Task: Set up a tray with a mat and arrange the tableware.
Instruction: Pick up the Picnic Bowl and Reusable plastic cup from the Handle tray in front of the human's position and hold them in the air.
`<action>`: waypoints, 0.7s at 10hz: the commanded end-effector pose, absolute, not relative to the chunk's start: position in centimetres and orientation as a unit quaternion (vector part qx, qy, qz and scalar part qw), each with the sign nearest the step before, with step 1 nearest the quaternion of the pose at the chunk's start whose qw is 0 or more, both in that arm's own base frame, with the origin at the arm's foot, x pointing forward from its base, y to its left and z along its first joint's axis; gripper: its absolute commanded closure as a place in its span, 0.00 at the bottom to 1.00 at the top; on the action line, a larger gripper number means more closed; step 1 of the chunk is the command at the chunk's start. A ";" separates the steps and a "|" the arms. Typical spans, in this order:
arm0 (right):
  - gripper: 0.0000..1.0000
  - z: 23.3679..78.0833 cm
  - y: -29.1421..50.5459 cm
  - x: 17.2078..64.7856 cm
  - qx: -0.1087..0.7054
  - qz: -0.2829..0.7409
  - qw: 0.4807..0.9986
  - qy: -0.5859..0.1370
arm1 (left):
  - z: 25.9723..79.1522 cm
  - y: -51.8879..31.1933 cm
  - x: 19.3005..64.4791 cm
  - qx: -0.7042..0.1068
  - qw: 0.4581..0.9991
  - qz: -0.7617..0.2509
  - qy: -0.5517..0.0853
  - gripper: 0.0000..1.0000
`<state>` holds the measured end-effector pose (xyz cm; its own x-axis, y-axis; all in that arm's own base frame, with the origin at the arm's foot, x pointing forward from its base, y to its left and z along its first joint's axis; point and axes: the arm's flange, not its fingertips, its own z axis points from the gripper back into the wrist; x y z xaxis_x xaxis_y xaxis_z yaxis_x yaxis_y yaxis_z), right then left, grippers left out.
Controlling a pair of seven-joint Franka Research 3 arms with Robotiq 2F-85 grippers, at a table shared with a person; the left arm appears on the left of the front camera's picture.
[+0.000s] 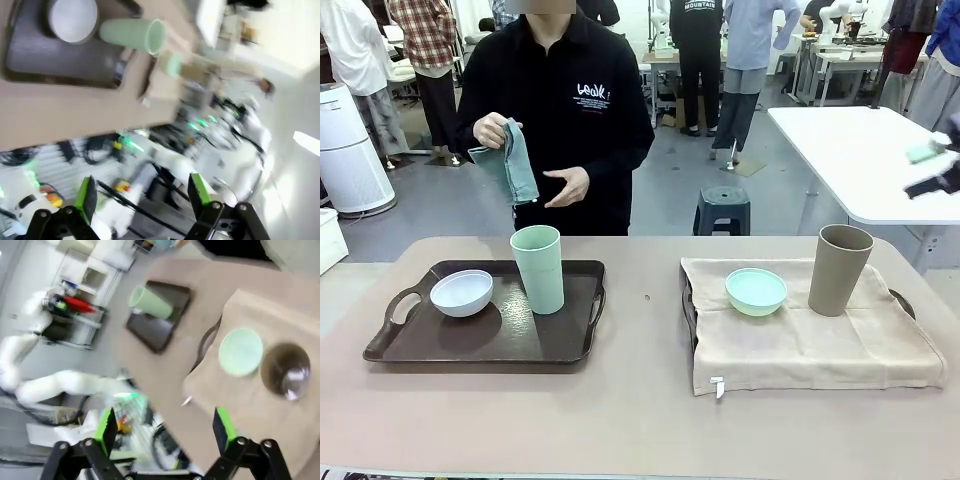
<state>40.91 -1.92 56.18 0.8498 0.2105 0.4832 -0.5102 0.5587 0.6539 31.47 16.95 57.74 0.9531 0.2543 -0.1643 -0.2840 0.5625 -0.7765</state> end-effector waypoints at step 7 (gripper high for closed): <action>0.00 55.2 15.6 46.3 0.308 0.350 0.846 -0.260 | 63.1 11.0 31.1 -0.210 0.954 0.209 -0.035 0.04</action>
